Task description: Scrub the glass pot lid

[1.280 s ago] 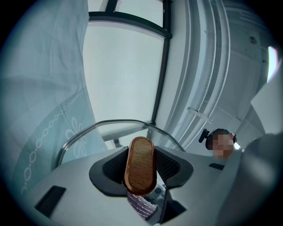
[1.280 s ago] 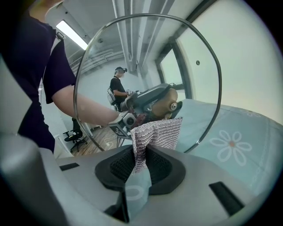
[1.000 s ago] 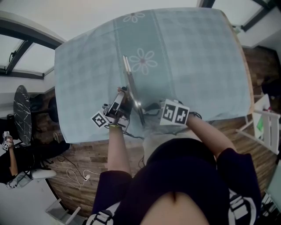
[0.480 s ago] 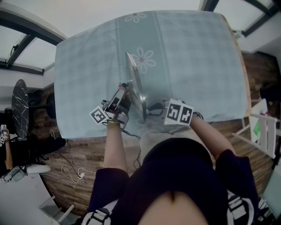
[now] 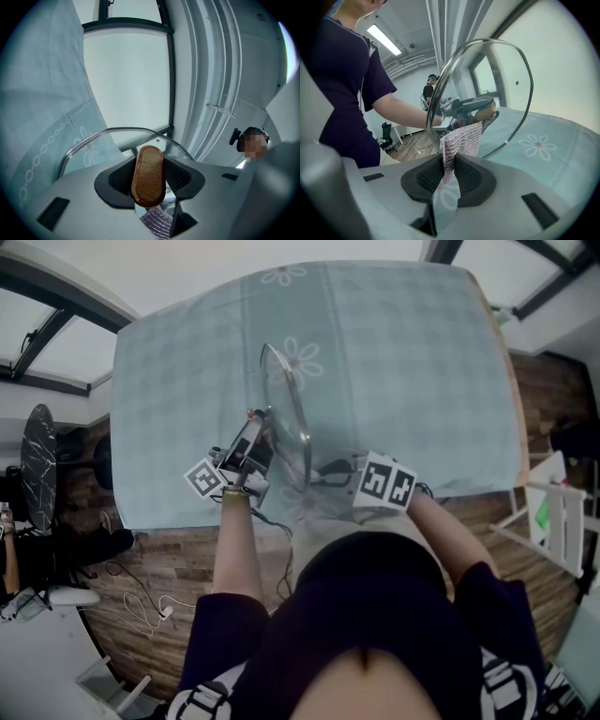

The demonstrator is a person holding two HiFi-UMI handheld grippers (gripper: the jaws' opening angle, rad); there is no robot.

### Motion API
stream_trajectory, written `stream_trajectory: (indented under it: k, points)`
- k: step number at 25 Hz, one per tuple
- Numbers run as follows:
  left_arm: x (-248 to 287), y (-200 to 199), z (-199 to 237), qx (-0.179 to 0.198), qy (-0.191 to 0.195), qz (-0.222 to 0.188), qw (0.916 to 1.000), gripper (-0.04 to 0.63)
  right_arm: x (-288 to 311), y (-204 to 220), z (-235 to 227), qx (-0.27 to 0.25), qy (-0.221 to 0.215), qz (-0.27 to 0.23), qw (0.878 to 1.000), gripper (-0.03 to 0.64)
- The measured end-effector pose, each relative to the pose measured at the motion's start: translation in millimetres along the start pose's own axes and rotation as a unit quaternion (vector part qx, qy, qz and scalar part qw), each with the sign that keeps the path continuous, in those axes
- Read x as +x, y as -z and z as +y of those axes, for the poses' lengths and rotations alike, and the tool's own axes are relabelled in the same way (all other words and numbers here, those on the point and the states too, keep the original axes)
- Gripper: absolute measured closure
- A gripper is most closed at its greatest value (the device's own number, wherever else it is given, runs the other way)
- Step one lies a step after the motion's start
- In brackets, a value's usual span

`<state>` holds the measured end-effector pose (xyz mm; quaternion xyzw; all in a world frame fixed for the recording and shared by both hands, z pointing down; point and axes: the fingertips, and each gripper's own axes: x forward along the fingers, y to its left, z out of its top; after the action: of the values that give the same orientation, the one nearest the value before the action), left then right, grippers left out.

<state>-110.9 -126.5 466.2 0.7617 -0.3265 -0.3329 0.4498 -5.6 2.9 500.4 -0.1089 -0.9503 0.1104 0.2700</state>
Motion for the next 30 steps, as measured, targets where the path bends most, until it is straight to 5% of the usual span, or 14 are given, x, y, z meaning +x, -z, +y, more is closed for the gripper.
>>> stream_trajectory:
  k: [8, 15, 20, 30]
  points:
    - [14, 18, -1, 0.02, -0.024, 0.02, 0.9993, 0.423, -25, 26, -4, 0.021, 0.066, -0.008, 0.998, 0.543]
    - [21, 26, 10, 0.057, -0.09, 0.046, 0.9933, 0.423, -55, 53, -25, 0.066, 0.167, 0.011, 0.984, 0.543]
    - [25, 35, 23, 0.136, -0.161, 0.108, 0.9717, 0.423, -90, 77, -49, 0.132, 0.256, 0.0, 0.958, 0.543]
    - [41, 65, 55, 0.178, -0.246, 0.173, 0.9368, 0.423, -168, 96, -78, 0.178, 0.395, -0.04, 0.9, 0.543]
